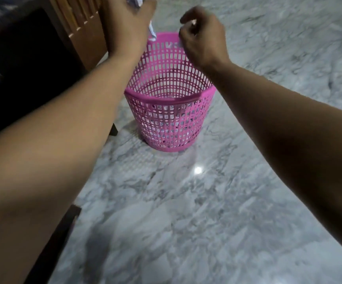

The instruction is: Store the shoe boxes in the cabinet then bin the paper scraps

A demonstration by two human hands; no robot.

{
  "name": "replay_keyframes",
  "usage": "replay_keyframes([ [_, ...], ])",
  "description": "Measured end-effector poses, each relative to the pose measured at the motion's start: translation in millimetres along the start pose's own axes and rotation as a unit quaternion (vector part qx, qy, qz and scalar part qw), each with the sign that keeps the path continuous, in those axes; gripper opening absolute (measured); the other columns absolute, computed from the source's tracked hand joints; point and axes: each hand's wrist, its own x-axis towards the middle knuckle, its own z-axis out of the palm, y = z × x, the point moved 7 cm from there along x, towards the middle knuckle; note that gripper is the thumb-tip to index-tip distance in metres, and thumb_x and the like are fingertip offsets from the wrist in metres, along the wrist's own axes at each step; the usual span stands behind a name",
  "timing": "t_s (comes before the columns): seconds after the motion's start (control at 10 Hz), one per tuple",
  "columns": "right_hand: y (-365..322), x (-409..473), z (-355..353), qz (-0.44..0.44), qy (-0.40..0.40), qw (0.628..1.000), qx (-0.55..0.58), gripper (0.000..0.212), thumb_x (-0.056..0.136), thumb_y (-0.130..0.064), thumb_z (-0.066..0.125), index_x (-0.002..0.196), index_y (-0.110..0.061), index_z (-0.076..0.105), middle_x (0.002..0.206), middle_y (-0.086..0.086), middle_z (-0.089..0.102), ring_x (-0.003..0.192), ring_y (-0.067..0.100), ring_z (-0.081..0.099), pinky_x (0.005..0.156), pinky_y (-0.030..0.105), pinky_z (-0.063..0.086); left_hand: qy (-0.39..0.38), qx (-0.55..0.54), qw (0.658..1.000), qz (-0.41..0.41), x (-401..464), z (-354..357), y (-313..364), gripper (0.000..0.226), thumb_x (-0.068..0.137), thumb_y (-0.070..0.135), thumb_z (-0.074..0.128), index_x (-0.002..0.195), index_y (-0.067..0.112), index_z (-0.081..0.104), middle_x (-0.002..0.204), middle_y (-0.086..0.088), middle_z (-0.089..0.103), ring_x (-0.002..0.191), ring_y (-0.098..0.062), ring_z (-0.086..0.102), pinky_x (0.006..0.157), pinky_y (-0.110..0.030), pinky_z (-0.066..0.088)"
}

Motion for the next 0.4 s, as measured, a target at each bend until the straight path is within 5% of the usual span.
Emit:
replay_keyframes([
  [0.1, 22, 11, 30, 0.032, -0.124, 0.984, -0.127, 0.032, 0.101, -0.025, 0.048, 0.122, -0.016, 0.07, 0.11, 0.006, 0.074, 0.088, 0.018, 0.072, 0.073, 0.028, 0.054, -0.144, 0.19, 0.97, -0.041, 0, 34, -35, 0.025, 0.081, 0.032, 0.069, 0.095, 0.012, 0.065, 0.096, -0.011, 0.071, 0.089, -0.019, 0.068, 0.07, -0.03, 0.048],
  [0.2, 52, 4, 58, 0.082, -0.258, 0.939, -0.213, 0.037, 0.106, -0.026, 0.044, 0.13, -0.008, 0.066, 0.13, 0.016, 0.067, 0.12, 0.032, 0.063, 0.094, 0.032, 0.048, -0.329, 0.385, 0.848, -0.157, -28, 51, -79, 0.046, 0.09, 0.022, 0.07, 0.131, 0.006, 0.059, 0.126, -0.016, 0.066, 0.109, -0.033, 0.065, 0.08, -0.04, 0.049],
  [0.3, 66, -4, 70, 0.118, -0.337, 0.902, -0.243, 0.035, 0.103, -0.017, 0.049, 0.132, -0.006, 0.066, 0.134, 0.016, 0.065, 0.126, 0.033, 0.059, 0.095, 0.033, 0.046, -0.441, 0.435, 0.76, -0.198, -56, 61, -91, 0.039, 0.093, 0.018, 0.07, 0.129, 0.01, 0.06, 0.119, -0.01, 0.064, 0.093, -0.026, 0.057, 0.081, -0.034, 0.044],
  [0.4, 43, 6, 59, 0.086, -0.334, 0.895, -0.282, 0.036, 0.101, -0.008, 0.045, 0.128, -0.001, 0.068, 0.131, 0.02, 0.066, 0.121, 0.036, 0.062, 0.102, 0.039, 0.05, -0.44, 0.431, 0.768, -0.174, -58, 64, -82, 0.031, 0.093, 0.014, 0.068, 0.123, 0.01, 0.065, 0.107, -0.008, 0.063, 0.091, -0.027, 0.057, 0.081, -0.035, 0.046],
])
